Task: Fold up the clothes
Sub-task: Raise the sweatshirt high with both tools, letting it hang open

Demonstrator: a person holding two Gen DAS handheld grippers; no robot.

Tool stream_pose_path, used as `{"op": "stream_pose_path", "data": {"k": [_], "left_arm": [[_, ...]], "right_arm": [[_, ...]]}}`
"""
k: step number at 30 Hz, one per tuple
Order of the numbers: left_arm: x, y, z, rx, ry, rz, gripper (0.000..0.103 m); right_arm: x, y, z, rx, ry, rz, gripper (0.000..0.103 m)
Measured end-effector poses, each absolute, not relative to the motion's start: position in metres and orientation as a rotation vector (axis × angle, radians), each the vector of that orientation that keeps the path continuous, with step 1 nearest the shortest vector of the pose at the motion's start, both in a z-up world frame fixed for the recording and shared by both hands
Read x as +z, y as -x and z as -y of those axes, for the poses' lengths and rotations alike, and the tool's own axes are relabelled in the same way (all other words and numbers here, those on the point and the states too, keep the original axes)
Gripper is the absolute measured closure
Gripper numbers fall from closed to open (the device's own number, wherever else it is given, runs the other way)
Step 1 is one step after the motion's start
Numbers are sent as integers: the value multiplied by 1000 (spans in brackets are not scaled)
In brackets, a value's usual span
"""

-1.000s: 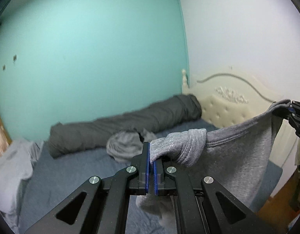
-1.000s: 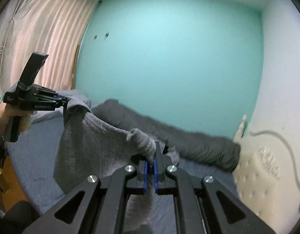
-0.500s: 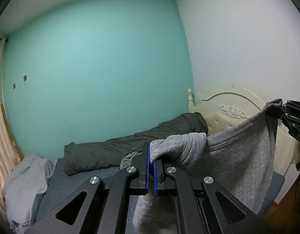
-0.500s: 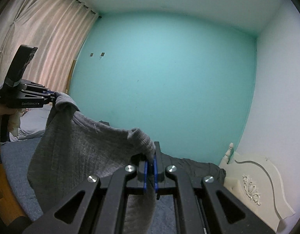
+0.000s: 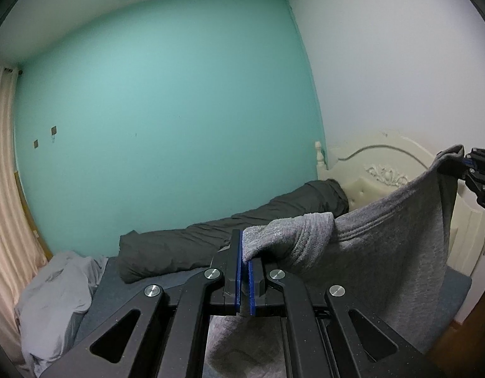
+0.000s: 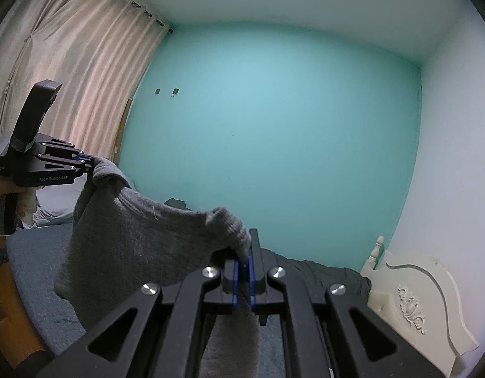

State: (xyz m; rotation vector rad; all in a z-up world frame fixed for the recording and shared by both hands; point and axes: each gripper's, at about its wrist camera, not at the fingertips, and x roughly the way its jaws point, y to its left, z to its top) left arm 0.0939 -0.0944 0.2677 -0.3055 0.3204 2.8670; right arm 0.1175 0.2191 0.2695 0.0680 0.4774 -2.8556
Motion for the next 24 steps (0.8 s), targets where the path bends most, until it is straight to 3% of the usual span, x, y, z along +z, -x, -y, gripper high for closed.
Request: {"op": "stream_pose_path", "data": {"k": [14, 24], "left_arm": [[301, -137, 106, 2877, 216, -254, 100], [288, -117, 105, 2857, 304, -209, 100]], "right_arm": [[292, -150, -208, -2863, 28, -507, 99], [284, -161, -220, -2861, -7, -488, 99]]}}
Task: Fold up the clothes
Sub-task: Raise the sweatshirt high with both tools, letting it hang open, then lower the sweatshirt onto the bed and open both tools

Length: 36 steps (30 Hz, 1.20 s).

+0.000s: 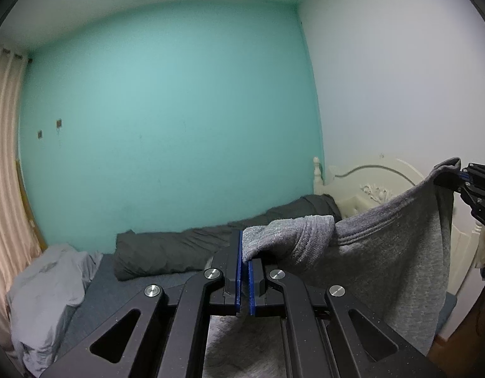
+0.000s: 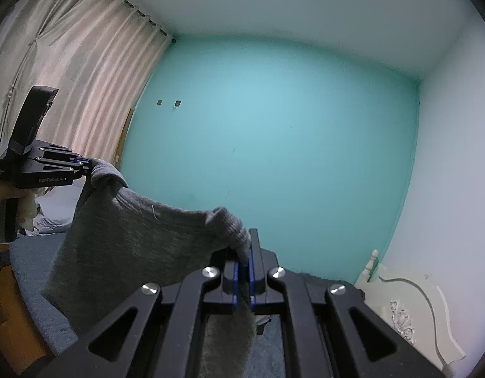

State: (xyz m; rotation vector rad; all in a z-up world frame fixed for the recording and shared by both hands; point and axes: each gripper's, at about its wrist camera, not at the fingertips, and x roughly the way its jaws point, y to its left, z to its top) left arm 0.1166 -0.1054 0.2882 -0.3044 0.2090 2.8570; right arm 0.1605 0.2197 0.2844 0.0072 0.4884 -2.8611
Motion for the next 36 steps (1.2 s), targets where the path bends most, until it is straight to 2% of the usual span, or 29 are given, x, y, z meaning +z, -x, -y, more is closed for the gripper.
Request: {"op": "stream_pose_path", "data": {"k": [7, 12, 23, 36], "left_arm": [[228, -34, 96, 2832, 478, -214, 100], [141, 64, 87, 2810, 655, -238, 100], [-87, 280, 80, 2716, 1085, -205, 100], [-246, 429, 65, 2601, 1328, -145, 100]], "right_arm": [[247, -108, -232, -2839, -131, -445, 99], [192, -32, -221, -2819, -306, -431, 99], [-24, 182, -192, -2693, -790, -412, 99], [-167, 373, -222, -2672, -1100, -317, 99]]}}
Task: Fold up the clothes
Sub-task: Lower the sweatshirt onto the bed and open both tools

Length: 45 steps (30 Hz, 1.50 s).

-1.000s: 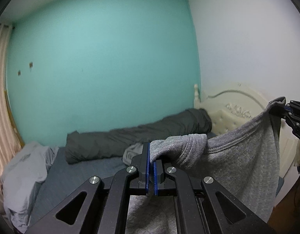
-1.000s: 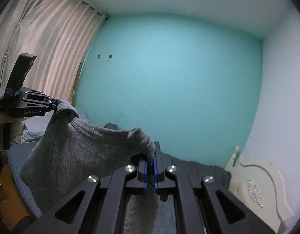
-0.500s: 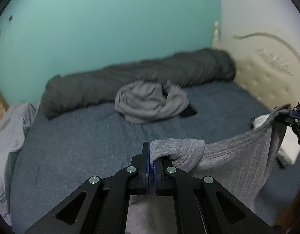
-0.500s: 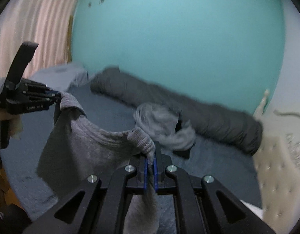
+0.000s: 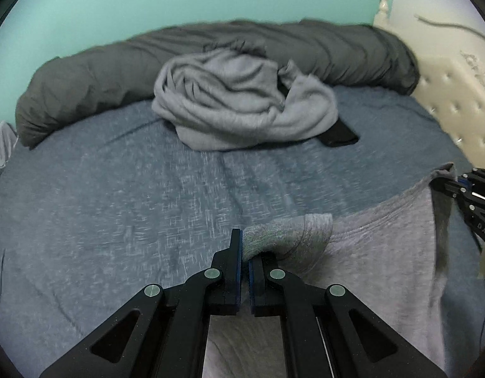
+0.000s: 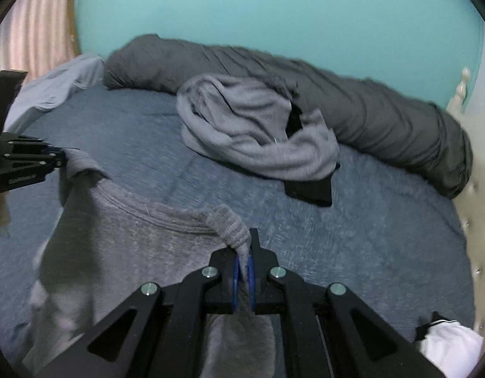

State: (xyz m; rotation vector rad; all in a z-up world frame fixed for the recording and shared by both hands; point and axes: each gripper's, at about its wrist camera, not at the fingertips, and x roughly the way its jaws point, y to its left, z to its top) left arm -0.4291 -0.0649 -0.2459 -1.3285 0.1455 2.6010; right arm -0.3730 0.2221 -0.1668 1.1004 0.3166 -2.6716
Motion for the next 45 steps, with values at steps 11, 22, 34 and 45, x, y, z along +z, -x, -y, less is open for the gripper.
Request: {"op": "stream_pose_path", "data": {"k": [11, 22, 34, 45], "left_arm": [[-347, 496, 66, 2466, 1542, 39, 93], [-304, 452, 101, 2550, 1414, -13, 53], [-286, 325, 151, 2533, 1392, -40, 52], [-327, 213, 197, 2524, 1552, 90, 52]], "right_arm": [[-279, 455, -238, -2634, -1330, -236, 99], [-293, 434, -266, -2779, -1315, 48, 53], [-225, 275, -264, -2696, -1089, 339, 45], [-255, 143, -238, -2592, -1129, 518, 42]]}}
